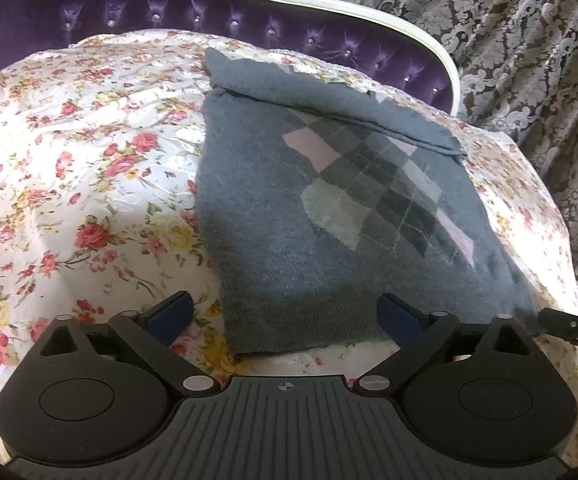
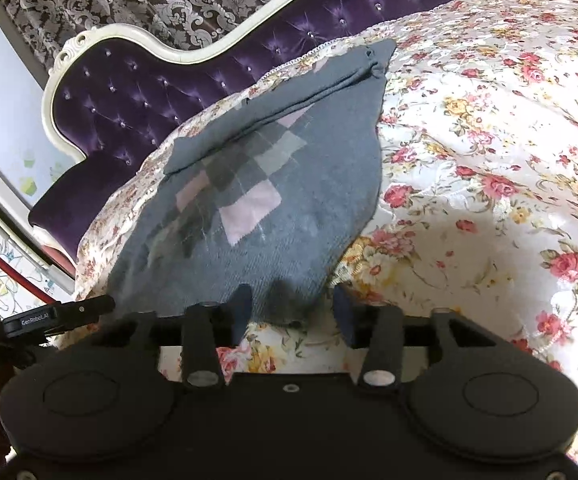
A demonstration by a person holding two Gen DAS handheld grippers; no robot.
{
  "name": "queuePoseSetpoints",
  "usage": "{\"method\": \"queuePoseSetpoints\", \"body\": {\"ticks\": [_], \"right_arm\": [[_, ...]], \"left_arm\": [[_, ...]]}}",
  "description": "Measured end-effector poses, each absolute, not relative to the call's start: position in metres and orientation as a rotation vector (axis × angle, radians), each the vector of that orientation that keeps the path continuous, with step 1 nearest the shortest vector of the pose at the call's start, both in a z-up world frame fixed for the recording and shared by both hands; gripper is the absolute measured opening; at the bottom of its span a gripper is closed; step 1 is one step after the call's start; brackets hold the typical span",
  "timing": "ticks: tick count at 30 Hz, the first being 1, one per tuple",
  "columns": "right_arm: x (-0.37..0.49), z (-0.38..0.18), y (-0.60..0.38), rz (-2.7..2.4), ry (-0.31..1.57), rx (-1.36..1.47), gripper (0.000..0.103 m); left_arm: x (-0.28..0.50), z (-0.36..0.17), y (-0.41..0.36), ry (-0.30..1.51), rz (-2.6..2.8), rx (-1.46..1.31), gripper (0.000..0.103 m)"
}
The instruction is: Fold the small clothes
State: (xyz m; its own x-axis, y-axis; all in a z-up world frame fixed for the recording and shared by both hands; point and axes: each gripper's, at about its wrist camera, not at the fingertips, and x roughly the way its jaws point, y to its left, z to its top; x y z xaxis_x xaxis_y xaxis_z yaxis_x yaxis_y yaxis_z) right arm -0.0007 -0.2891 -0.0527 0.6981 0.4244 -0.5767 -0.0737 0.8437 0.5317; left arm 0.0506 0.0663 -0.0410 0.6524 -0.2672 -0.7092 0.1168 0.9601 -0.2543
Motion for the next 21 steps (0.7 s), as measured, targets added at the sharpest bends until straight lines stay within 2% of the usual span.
{"method": "queuePoseSetpoints", "body": {"ticks": [1,8,12,18,20,21], "right_arm": [[0.000,-0.052,-0.288,0.288,0.753,0.496,0.056],[0.004,-0.054,-0.285,0.292,0.741,0.498,0.059],[0.010,-0.055,-0.283,0.309,0.736,0.510,0.061],[0.015,-0.058,-0.279,0.334,0.721,0.520,0.068],[0.015,-0.058,-0.278,0.335,0.720,0.514,0.068],[0.014,-0.058,-0.278,0.337,0.718,0.514,0.067]], "left_arm": [[0.052,-0.041,0.066,0.838,-0.232,-0.189,0.084],[0.060,-0.045,0.062,0.829,-0.273,-0.173,0.080],[0.064,-0.047,0.063,0.820,-0.285,-0.189,0.074],[0.064,-0.047,0.067,0.812,-0.302,-0.218,0.073],[0.062,-0.048,0.069,0.811,-0.298,-0.225,0.067],[0.061,-0.047,0.070,0.810,-0.291,-0.225,0.062]]}}
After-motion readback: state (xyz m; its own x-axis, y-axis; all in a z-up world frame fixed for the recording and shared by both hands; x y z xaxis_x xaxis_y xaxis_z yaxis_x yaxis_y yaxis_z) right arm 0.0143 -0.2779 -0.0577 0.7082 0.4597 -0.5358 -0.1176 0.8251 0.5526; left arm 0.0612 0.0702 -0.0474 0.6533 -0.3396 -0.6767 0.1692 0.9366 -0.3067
